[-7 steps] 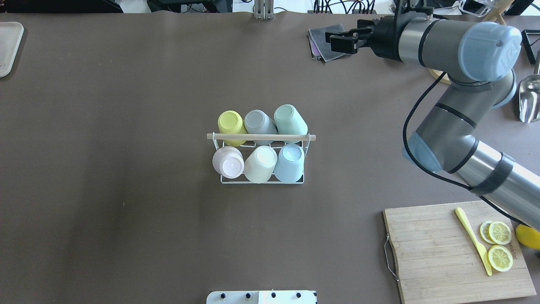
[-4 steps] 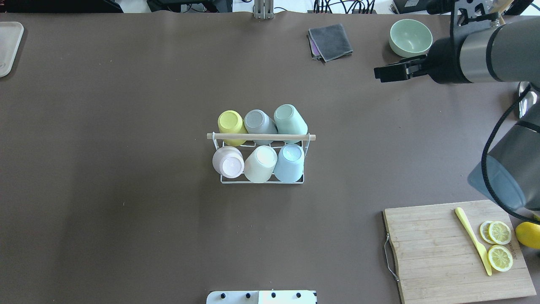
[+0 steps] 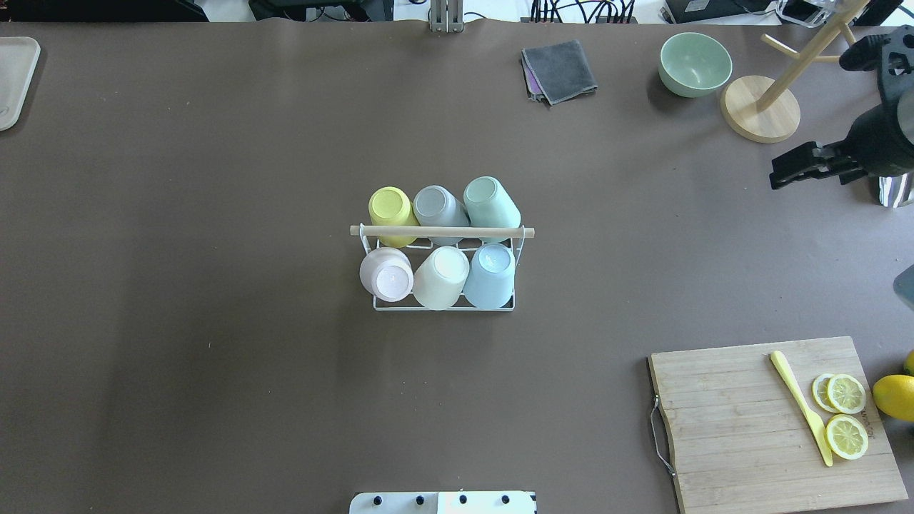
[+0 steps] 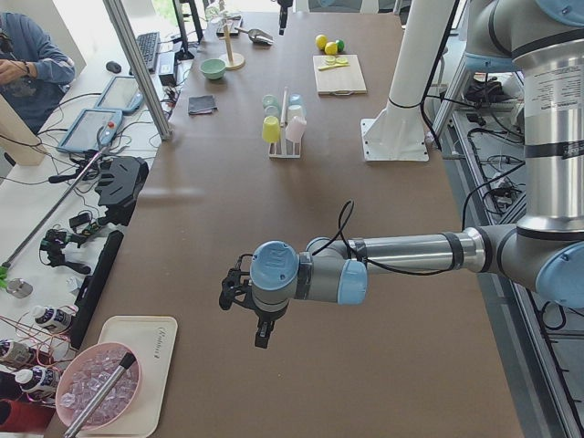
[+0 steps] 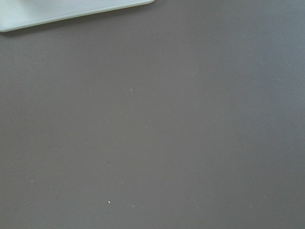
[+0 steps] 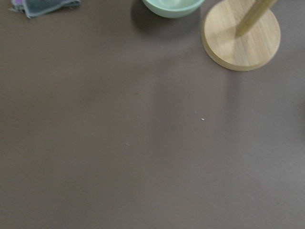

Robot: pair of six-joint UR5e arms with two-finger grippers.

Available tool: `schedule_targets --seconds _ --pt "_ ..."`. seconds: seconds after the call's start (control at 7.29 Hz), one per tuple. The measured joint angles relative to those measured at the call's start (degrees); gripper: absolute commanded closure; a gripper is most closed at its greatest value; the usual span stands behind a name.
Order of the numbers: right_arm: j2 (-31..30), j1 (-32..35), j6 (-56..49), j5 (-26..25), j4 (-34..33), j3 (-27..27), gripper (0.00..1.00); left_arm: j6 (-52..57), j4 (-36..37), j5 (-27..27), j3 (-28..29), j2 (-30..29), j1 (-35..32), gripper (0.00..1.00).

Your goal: Place cup on cup holder

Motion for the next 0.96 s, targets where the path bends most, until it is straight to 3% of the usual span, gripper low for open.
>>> schedule_targets --seconds 0.27,0.55,0.96 --pt "-2.31 8.19 -13.93 6.22 -6.59 -5.49 0.00 -0.23 0.05 0.05 0.16 -0.36 0.13 0.01" --pt "-4.17 17.40 -31.21 10.76 -7.92 -14.92 0.00 -0.28 0.06 0.10 0.24 -0.61 0.27 0.01" --pt "-5.43 26.49 -41.35 14.79 -7.69 -26.14 0.00 -0.31 0.07 0.23 0.36 -0.70 0.32 0.01"
